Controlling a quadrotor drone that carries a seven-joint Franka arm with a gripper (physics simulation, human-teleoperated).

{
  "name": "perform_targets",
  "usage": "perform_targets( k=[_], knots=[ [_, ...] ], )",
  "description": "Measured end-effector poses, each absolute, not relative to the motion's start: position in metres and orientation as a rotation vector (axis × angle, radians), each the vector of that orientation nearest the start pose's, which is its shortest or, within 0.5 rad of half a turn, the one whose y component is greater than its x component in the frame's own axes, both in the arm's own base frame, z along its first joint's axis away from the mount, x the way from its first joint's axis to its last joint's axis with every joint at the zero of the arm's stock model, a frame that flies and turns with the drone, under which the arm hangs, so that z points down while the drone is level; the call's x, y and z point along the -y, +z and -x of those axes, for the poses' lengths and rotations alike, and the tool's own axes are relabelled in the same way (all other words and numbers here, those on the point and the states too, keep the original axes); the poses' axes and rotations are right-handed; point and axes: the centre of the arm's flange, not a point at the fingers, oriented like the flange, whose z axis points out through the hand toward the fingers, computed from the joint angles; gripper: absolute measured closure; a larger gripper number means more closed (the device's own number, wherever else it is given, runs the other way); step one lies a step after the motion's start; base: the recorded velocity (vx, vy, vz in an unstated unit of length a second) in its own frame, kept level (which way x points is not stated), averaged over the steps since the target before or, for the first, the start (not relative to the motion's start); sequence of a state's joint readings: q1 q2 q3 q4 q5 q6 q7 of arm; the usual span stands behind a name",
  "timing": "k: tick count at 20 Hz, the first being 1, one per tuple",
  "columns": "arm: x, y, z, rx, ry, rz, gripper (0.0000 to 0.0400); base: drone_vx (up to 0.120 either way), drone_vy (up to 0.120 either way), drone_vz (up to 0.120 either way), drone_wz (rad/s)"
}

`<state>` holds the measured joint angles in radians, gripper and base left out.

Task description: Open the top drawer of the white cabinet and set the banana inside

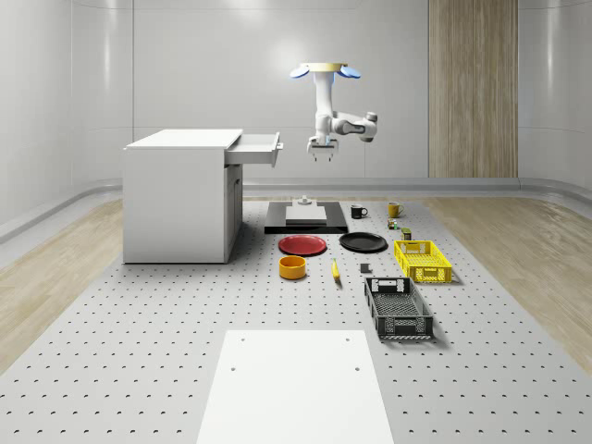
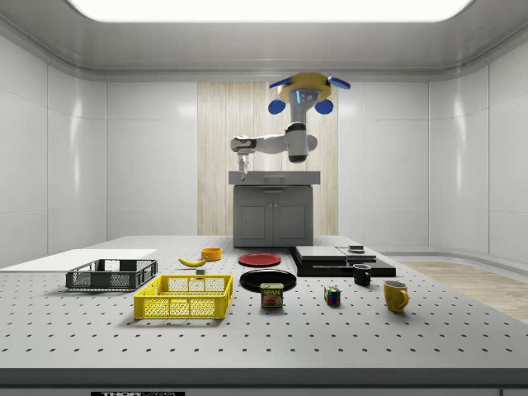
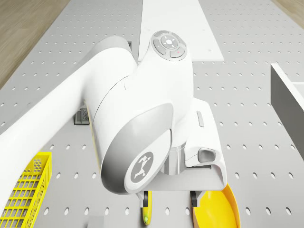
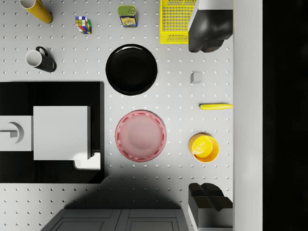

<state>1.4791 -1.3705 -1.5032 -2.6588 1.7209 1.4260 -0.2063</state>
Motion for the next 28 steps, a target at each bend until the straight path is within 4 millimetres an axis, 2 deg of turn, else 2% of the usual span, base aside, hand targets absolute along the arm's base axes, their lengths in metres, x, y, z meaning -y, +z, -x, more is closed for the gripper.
perform_targets(
  k=[28],
  knots=[
    [-0.0341, 0.4648, -0.3787, 0.001, 0.786, 0.003, 0.0, 0.12, 0.0, -0.12, 0.0]
  ],
)
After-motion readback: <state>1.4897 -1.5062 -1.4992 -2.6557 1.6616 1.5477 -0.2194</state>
